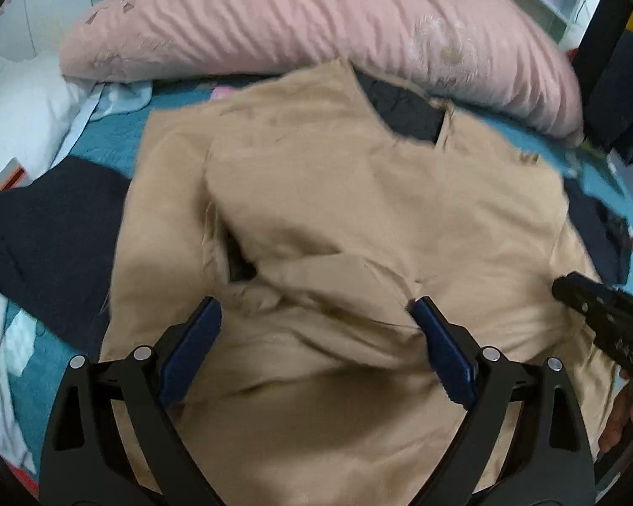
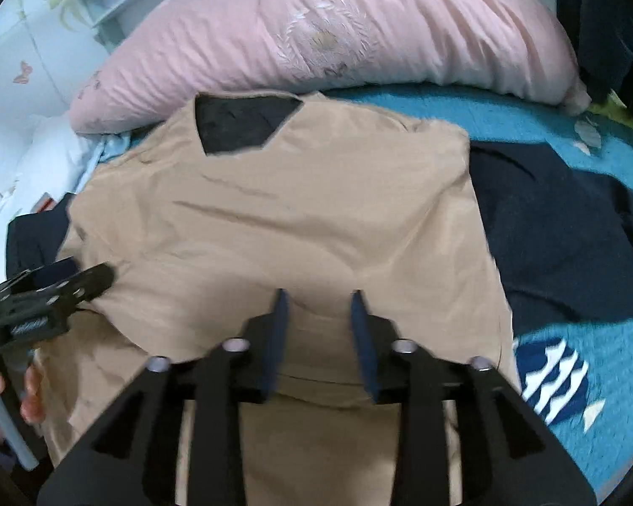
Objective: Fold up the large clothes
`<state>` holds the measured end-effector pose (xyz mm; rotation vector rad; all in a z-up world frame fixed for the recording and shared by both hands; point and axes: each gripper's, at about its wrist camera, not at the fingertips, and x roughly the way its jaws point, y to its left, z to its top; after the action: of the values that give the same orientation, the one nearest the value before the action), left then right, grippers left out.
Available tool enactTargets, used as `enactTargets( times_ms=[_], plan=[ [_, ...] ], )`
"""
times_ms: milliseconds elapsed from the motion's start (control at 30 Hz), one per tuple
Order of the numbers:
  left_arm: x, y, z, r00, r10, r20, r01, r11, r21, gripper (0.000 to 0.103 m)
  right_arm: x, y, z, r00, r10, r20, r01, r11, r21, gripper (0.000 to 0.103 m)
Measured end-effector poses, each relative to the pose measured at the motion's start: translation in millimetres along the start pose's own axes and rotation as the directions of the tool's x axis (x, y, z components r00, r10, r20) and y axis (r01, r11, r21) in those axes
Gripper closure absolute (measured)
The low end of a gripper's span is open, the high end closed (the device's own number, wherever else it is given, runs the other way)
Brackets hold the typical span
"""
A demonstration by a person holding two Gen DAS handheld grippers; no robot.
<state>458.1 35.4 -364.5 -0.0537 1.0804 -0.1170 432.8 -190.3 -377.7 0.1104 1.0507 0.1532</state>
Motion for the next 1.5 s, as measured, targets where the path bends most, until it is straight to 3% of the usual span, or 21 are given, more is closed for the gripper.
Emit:
enactTargets(
  times_ms=[67, 167, 233, 400, 533, 700, 767, 800, 967, 1133, 1200, 1500],
  plan=[
    [3, 4, -5, 1.0, -0.018, -0.016, 0.018, 1.0, -0.01, 0.011, 28, -6, -2, 0.998, 0.005, -0.068, -0.003, 1.0, 0.028, 0.07],
    [-4, 6, -8, 0.999, -0.051, -0.008, 0.051, 0.999, 0.012, 0.011, 25, -2, 2, 0.998, 0.007, -0.065, -0.005, 1.0, 0.023, 0.07],
    [-14, 14, -9, 0.994, -0.107, 0.004, 0.107, 0.994, 0.015, 0.011, 11, -2, 8, 0.998, 0.053, -0.044, -0.051, 0.998, 0.04, 0.068],
    [-37, 43, 2, 0.996, -0.073, 0.06, 0.076, 0.996, -0.05, 0.011, -28, -3, 23, 0.996, 0.093, 0.017, -0.093, 0.996, 0.014, 0.057],
    [-48, 65, 16, 0.996, -0.02, 0.084, 0.026, 0.998, -0.063, 0.011, -37, -14, 30, 0.997, 0.066, 0.027, -0.066, 0.998, -0.005, 0.049],
    [-45, 90, 32, 0.995, -0.05, 0.082, 0.056, 0.995, -0.079, 0.011, -38, -36, 42, 0.999, 0.035, 0.03, -0.035, 0.999, 0.005, 0.044],
    [-39, 96, 39, 0.997, -0.023, 0.068, 0.028, 0.996, -0.086, 0.011, -39, -44, 47, 0.999, 0.019, 0.036, -0.019, 1.0, -0.003, 0.029],
    [-36, 102, 44, 0.998, -0.015, 0.062, 0.021, 0.995, -0.099, 0.011, -40, -47, 49, 0.999, 0.016, 0.041, -0.016, 1.0, -0.01, 0.027],
    [-21, 120, 58, 0.998, -0.032, 0.048, 0.038, 0.991, -0.132, 0.011, -29, -64, 64, 1.0, 0.019, 0.024, -0.018, 1.0, -0.011, 0.026],
    [-1, 130, 74, 0.999, -0.053, -0.002, 0.052, 0.989, -0.139, 0.011, -9, -87, 78, 0.998, 0.056, -0.003, -0.055, 0.995, 0.082, 0.026],
    [6, 135, 80, 0.995, -0.095, -0.015, 0.091, 0.984, -0.153, 0.011, -1, -93, 83, 0.997, 0.078, -0.015, -0.076, 0.991, 0.111, 0.026],
    [41, 151, 96, 0.99, -0.128, -0.064, 0.114, 0.975, -0.188, 0.011, 42, -98, 102, 0.988, 0.137, -0.074, -0.127, 0.984, 0.128, 0.026]
  ],
)
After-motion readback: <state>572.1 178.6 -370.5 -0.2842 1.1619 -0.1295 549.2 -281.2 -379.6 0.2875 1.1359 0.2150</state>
